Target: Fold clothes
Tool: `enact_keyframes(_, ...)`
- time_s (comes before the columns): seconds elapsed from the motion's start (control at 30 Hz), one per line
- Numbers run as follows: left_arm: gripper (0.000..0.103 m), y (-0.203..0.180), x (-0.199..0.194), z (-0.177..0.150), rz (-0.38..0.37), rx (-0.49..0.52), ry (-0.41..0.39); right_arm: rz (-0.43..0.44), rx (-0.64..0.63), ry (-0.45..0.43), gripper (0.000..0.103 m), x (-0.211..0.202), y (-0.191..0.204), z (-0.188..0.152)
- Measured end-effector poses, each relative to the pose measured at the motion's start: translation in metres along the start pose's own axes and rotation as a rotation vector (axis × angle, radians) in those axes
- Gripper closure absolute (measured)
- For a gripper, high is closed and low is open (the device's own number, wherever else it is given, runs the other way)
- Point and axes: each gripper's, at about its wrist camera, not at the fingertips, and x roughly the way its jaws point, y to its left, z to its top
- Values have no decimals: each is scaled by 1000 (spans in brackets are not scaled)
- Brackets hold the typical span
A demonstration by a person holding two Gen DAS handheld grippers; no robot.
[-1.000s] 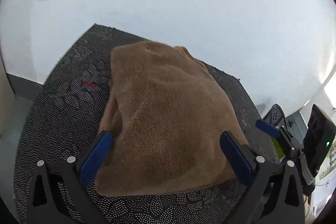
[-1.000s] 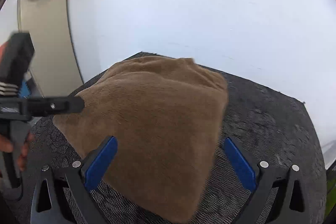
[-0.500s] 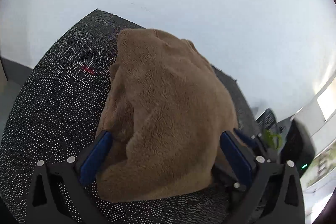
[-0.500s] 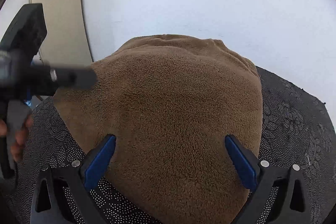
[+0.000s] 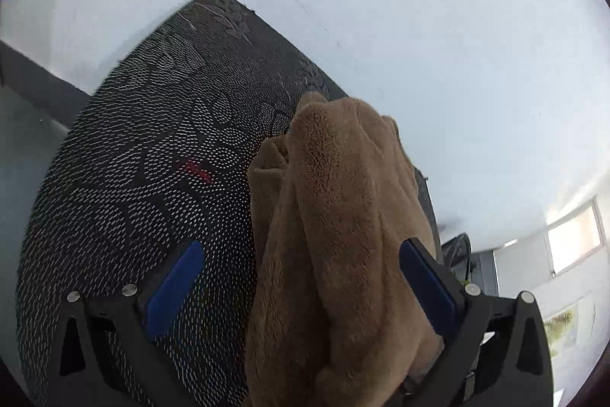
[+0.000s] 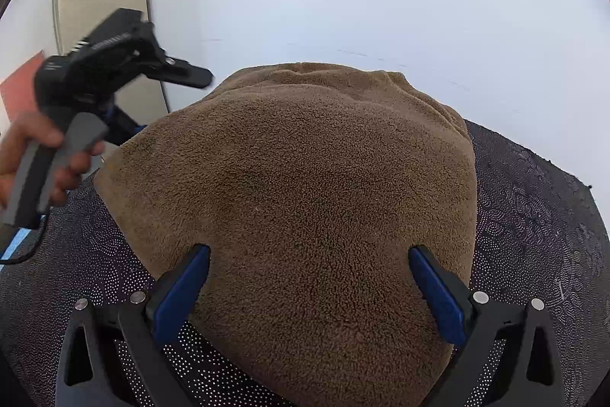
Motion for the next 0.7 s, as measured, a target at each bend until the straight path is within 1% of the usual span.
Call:
enact_keyframes(0.03,0,1,7,2,-35,-3,29,0,0,0,0,0,0,0)
enact_keyframes(0.17,0,-4,22,10,-59,34,87,-1,1,-1,0,0,0,0)
enact_keyframes(0.33,0,-17,40,14,-55,90,143,-1,2,-2,0,4,0,2)
enact_keyframes(0.37,0,-17,42,16,-61,87,162,0,2,-2,0,4,-1,2)
enact_keyframes(0.47,0,-14,47,24,-97,62,243,1,3,-2,0,5,-1,2)
enact_keyframes(0.57,0,-11,51,26,-153,49,338,1,3,-3,0,6,-1,2)
enact_keyframes(0.63,0,-15,56,23,-188,72,394,1,4,-4,0,6,-1,3)
enact_keyframes(0.7,0,-21,62,20,-215,86,426,2,5,-4,0,7,-1,3)
